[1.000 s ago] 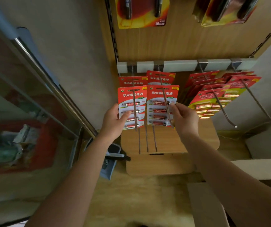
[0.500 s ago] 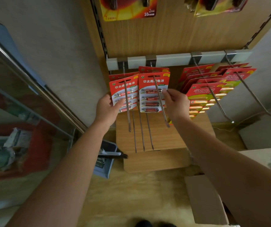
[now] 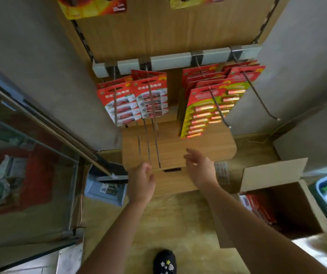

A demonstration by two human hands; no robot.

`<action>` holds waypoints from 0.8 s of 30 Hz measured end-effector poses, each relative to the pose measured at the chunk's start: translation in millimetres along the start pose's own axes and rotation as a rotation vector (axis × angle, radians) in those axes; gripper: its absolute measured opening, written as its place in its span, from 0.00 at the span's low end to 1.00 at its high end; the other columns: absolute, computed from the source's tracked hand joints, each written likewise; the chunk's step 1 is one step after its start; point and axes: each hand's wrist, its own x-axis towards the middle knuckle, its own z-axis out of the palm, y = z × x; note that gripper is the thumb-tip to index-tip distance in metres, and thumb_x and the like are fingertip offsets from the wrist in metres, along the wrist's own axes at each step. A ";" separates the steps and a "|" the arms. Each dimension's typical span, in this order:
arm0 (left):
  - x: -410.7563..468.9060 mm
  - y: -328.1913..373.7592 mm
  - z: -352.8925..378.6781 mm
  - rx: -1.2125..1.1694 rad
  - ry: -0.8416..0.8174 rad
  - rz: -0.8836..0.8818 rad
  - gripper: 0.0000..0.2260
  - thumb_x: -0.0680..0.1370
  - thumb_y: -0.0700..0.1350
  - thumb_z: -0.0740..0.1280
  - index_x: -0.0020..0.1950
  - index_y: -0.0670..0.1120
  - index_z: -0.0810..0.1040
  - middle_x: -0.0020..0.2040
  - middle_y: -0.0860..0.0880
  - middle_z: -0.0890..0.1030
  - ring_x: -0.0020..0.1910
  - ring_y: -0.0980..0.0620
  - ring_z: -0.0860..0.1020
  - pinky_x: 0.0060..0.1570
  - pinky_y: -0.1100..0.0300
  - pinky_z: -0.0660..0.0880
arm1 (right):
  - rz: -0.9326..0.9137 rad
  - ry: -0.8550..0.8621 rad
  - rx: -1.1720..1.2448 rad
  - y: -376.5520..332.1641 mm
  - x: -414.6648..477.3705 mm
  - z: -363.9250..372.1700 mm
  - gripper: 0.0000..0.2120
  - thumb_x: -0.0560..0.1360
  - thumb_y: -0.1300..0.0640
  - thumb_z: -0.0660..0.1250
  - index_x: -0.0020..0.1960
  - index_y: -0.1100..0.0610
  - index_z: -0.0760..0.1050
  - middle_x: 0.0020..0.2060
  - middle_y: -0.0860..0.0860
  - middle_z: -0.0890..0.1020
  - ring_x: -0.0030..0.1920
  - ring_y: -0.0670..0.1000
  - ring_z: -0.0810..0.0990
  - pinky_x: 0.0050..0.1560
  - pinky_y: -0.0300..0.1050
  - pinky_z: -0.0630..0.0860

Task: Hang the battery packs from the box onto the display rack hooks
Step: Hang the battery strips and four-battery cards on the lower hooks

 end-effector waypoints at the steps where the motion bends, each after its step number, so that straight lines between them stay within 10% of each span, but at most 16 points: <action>1: -9.0 5.9 9.7 0.079 0.023 0.019 0.08 0.75 0.40 0.65 0.53 0.46 0.76 0.53 0.47 0.78 0.59 0.47 0.73 0.51 0.58 0.72 | 0.028 -0.016 -0.033 18.0 -3.2 -11.7 0.17 0.76 0.59 0.60 0.65 0.53 0.73 0.55 0.52 0.82 0.59 0.54 0.77 0.60 0.46 0.72; 8: -67.9 66.2 76.6 0.246 0.283 -0.136 0.23 0.75 0.42 0.65 0.70 0.41 0.66 0.76 0.41 0.56 0.75 0.41 0.54 0.70 0.46 0.61 | 0.153 -0.025 -0.179 146.6 -13.6 -112.7 0.12 0.75 0.59 0.59 0.51 0.50 0.79 0.47 0.54 0.83 0.47 0.55 0.80 0.50 0.54 0.79; 13: -110.5 119.5 155.0 0.196 0.240 -0.155 0.16 0.74 0.39 0.65 0.62 0.41 0.73 0.65 0.41 0.71 0.67 0.42 0.68 0.64 0.48 0.68 | 0.121 -0.065 -0.190 224.3 -6.6 -191.8 0.14 0.77 0.59 0.59 0.58 0.50 0.77 0.52 0.50 0.83 0.48 0.50 0.79 0.46 0.43 0.76; 24: -149.5 203.5 324.8 0.138 -0.145 0.013 0.10 0.77 0.41 0.62 0.59 0.45 0.74 0.59 0.49 0.77 0.53 0.53 0.76 0.45 0.64 0.72 | 0.215 -0.101 -0.223 362.7 35.6 -279.5 0.12 0.76 0.57 0.59 0.54 0.49 0.79 0.54 0.54 0.82 0.54 0.58 0.79 0.57 0.55 0.76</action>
